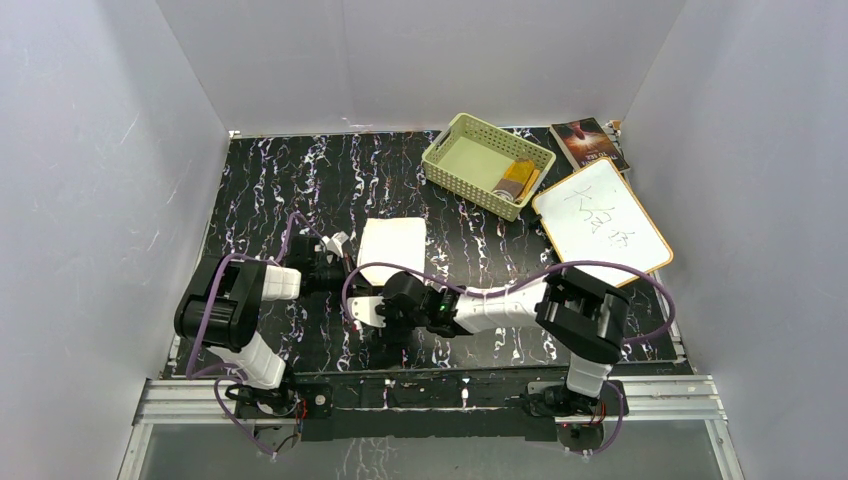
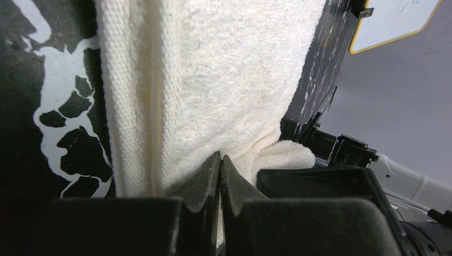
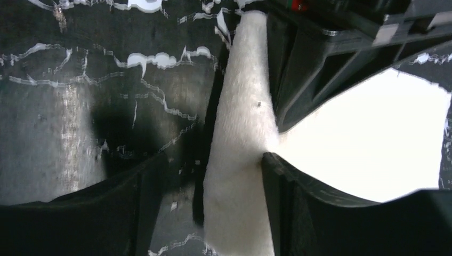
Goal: Roll the towels
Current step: Roll the towel at the center of the board.
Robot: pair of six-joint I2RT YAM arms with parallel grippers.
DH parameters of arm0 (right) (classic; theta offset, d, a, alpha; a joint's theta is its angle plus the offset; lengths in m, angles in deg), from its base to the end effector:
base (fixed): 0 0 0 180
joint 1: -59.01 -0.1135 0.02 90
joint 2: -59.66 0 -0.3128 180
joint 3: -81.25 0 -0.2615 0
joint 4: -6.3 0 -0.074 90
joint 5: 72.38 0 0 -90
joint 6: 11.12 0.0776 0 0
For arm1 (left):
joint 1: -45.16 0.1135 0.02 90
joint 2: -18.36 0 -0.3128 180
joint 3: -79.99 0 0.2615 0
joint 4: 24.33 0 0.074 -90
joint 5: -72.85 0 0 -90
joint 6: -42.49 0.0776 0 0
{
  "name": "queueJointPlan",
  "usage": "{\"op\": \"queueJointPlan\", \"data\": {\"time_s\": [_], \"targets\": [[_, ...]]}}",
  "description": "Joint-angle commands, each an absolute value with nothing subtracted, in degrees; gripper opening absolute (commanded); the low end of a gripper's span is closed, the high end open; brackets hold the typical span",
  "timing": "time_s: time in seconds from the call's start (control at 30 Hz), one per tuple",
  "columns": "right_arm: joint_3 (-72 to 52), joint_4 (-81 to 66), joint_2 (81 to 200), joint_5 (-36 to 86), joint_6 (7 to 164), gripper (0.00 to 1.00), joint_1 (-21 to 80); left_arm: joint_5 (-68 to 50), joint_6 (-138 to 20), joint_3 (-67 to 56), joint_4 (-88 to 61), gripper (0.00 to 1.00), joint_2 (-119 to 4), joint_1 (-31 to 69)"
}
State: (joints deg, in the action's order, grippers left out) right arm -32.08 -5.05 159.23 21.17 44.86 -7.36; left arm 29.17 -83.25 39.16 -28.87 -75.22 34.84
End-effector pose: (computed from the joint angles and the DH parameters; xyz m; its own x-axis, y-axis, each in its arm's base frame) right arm 0.1559 0.3684 0.1742 0.2897 -0.7310 -0.6179 -0.9291 -0.0598 -0.3649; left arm 0.2682 -0.1059 0.1224 -0.9446 -0.2380 -0.2259 0.0568 0.5594 -0.8269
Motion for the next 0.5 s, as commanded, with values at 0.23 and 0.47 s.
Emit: {"op": "queueJointPlan", "data": {"time_s": [0.23, 0.47], "targets": [[-30.11, -4.64, 166.05, 13.37, 48.55, 0.31, -5.08, 22.24, -79.30, 38.60, -22.40, 0.00, -76.70, 34.23], [-27.39, -11.66, 164.36, 21.45, 56.65, 0.08, -3.46, 24.03, -75.36, 25.78, -6.86, 0.03, -65.56, 41.19]]}}
